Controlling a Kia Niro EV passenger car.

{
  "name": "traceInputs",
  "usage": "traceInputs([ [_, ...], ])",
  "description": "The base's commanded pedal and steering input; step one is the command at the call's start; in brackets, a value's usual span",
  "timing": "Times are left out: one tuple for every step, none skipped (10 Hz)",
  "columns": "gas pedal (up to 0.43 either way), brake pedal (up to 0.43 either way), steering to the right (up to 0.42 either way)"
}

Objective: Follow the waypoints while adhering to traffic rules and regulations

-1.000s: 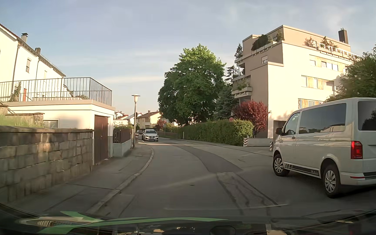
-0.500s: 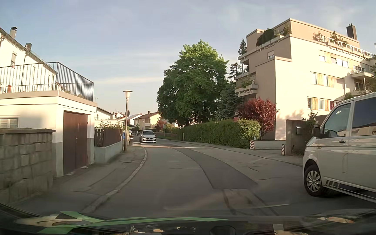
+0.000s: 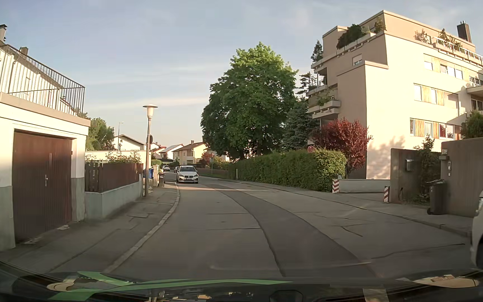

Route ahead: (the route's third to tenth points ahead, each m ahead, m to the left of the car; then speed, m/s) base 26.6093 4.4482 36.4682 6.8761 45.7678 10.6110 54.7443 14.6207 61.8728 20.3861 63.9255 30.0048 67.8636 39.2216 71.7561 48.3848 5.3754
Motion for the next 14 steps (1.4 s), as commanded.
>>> traceInputs([
  [0.039,0.000,-0.013],
  [0.039,0.000,-0.011],
  [0.039,0.000,-0.012],
  [0.039,0.000,-0.014],
  [0.039,0.000,-0.015],
  [0.039,0.000,-0.016],
  [0.039,0.000,-0.016],
  [0.039,0.000,-0.017],
  [0.028,0.000,-0.018],
  [0.020,0.000,-0.017],
  [0.020,0.000,-0.018],
  [0.008,0.000,-0.018],
  [0.000,0.000,-0.018],
  [0.000,0.000,-0.017],
])
